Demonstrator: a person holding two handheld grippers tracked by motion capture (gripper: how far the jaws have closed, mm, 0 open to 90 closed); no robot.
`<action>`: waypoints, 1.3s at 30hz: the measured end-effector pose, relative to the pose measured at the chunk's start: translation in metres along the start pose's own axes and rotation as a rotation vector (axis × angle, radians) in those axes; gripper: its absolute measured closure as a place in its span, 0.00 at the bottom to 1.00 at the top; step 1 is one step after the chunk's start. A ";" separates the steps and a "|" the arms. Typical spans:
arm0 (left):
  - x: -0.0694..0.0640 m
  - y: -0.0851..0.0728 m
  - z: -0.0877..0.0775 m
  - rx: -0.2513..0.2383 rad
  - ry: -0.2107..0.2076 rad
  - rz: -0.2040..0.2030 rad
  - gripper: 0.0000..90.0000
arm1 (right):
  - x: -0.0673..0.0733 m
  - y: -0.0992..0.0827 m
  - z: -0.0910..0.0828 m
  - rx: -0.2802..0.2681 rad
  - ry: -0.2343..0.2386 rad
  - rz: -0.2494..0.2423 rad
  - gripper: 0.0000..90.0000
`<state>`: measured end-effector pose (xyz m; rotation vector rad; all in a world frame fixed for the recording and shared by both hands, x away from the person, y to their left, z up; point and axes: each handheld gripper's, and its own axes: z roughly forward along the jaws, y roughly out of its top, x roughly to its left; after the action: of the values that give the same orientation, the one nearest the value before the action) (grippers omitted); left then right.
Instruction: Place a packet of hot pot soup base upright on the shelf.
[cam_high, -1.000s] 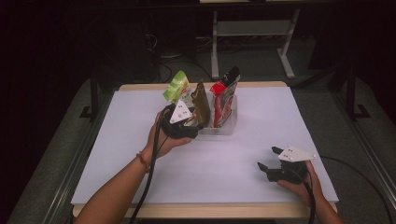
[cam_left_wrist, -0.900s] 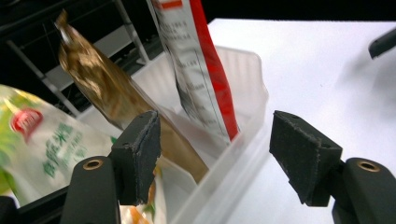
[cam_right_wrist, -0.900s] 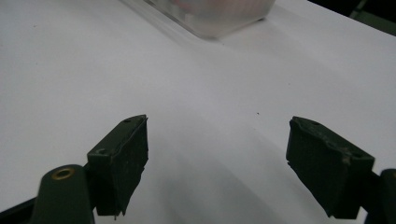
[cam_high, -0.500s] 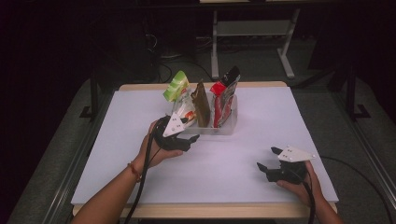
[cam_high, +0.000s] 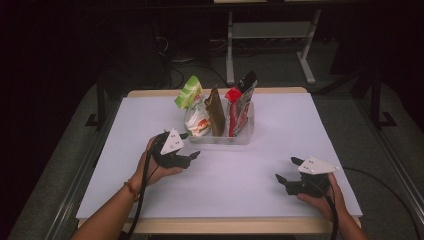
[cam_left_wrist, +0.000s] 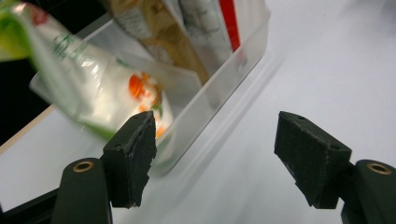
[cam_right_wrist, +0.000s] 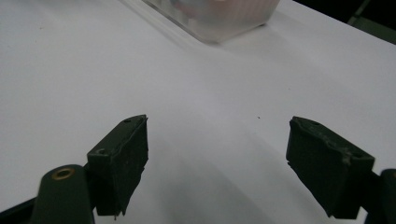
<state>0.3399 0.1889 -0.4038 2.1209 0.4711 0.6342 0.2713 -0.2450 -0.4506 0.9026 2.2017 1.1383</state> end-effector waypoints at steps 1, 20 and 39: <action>0.000 -0.002 -0.002 0.003 0.008 -0.001 0.32 | 0.000 0.000 0.000 0.000 0.000 -0.003 0.23; 0.010 -0.045 -0.044 0.012 0.032 -0.063 0.31 | 0.004 0.003 -0.002 -0.005 -0.006 -0.043 0.23; 0.020 -0.094 -0.096 0.023 0.117 -0.136 0.31 | 0.006 0.012 0.008 -0.020 -0.003 -0.075 0.22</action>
<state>0.2893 0.3125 -0.4263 2.0605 0.6847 0.6798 0.2766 -0.2317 -0.4454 0.8064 2.1983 1.1214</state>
